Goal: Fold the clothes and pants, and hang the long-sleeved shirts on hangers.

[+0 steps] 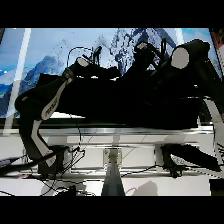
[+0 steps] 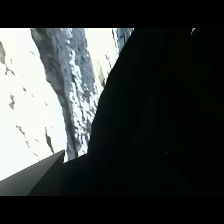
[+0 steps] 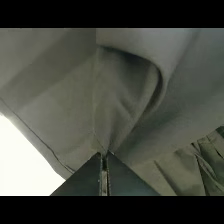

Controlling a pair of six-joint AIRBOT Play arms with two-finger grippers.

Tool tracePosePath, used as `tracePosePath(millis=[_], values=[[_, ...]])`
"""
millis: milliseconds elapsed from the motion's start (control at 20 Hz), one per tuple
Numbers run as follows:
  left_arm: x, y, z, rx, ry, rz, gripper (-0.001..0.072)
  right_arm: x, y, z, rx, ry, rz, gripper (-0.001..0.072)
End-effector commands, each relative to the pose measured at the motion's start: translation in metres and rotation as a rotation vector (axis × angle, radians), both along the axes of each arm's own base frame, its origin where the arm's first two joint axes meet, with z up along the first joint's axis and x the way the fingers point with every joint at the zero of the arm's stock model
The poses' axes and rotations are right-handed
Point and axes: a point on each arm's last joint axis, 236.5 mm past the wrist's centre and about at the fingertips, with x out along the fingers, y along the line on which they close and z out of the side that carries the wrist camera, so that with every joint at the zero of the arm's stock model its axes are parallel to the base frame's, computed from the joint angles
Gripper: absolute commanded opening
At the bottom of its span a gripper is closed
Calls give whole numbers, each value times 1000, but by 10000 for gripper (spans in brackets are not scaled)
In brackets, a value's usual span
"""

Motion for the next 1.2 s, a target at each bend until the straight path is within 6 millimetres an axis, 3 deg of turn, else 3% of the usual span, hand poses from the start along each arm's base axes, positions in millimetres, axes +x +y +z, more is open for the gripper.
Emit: tracePosePath(millis=[0,150,200,300,450,650,800,850,900,950,1000,1150], values=[[-9,-21,-14,-6,26,-55,524,2,1,1,4,-8,0,23],[-2,-20,-12,-3,1,-41,57,5,2,1,9,-20,-1,23],[3,-18,-7,-8,-9,-32,8,5,2,1,9,-20,-1,23],[20,-10,12,-20,-60,-18,7,7,-2,1,-7,-32,-4,23],[53,22,71,28,-249,-11,7,34,-15,7,-28,-133,-40,23],[70,87,187,128,-526,41,7,109,-32,35,100,-391,-214,22],[54,106,272,105,-675,81,8,156,-43,46,180,-531,-292,23],[47,107,290,96,-706,85,8,166,-42,43,197,-547,-306,80],[41,105,302,88,-729,83,8,171,-41,36,197,-543,-311,306],[36,103,309,82,-741,79,8,173,-41,28,189,-527,-311,598],[33,99,312,78,-745,72,8,174,-42,21,176,-516,-310,699],[27,81,303,69,-731,36,8,174,-59,14,129,-500,-337,692]])
